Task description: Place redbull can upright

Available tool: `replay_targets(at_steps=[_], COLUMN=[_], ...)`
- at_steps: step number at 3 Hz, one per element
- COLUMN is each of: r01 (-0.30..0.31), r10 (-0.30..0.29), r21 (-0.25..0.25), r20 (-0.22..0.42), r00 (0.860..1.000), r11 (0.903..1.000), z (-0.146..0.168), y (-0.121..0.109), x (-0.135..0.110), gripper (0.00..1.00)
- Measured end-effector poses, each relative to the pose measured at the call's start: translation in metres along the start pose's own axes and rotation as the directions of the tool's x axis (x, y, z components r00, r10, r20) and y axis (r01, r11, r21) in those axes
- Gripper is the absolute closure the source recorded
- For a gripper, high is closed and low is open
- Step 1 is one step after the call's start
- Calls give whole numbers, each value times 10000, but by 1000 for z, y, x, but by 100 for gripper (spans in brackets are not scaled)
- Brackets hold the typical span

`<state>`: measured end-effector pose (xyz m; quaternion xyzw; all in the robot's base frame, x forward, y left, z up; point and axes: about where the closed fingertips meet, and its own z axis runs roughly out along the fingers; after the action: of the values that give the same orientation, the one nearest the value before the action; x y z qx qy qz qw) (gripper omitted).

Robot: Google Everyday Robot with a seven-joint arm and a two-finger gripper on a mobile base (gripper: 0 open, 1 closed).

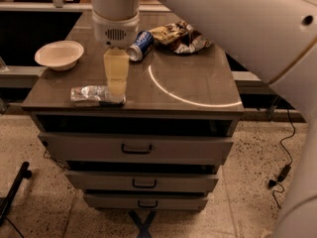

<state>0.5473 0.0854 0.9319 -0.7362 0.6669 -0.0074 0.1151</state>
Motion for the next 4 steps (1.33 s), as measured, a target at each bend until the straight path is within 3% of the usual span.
replay_targets(at_steps=[1,2,4], r01=[724,741,328], r10=[-720,-733,-458], r21=[-515,-427,-1164], r20=[95,199,-1109], r00=[9974,9971,9928], r11=[9960,9963,9927], z=[27,29,92], y=[-2,-4,-18], x=[-55,-59,-83], gripper=[0,0,0])
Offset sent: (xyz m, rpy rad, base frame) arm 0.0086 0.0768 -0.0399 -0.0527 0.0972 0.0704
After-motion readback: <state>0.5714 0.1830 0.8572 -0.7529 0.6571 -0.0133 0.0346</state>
